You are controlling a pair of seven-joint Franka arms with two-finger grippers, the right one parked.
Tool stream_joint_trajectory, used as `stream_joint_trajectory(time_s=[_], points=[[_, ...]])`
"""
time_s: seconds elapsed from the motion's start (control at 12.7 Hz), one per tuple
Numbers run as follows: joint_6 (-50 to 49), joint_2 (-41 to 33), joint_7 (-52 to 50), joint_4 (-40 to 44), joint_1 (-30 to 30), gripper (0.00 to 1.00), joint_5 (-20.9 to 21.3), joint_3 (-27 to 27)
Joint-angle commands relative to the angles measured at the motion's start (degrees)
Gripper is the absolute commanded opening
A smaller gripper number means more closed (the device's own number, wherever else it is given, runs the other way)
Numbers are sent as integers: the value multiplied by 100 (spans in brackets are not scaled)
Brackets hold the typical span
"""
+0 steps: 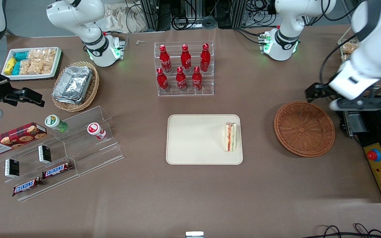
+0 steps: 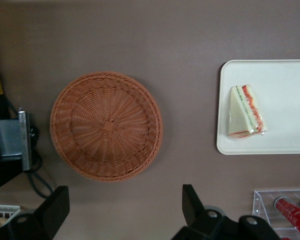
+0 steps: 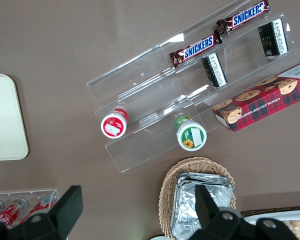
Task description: Place sandwich from basket to tray
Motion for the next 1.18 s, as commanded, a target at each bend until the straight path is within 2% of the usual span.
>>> stream_joint_trajectory(time_s=[0.0,0.08,0.24,0.31,0.39,0.55,0.71,1.1], points=[[-217,-325,98,-92,-84,100,-151,71],[-252,-264,63,144,-76,100,-151,28],[-471,-54,62,592,-14,100,-492,-26],[-507,9,54,743,-5,100,-503,-34],[-507,79,71,805,91,100,-494,-95],[-507,219,71,946,354,100,-363,-551],[-507,290,45,955,338,100,-134,-606],[-516,378,-25,955,329,100,-107,-597]])
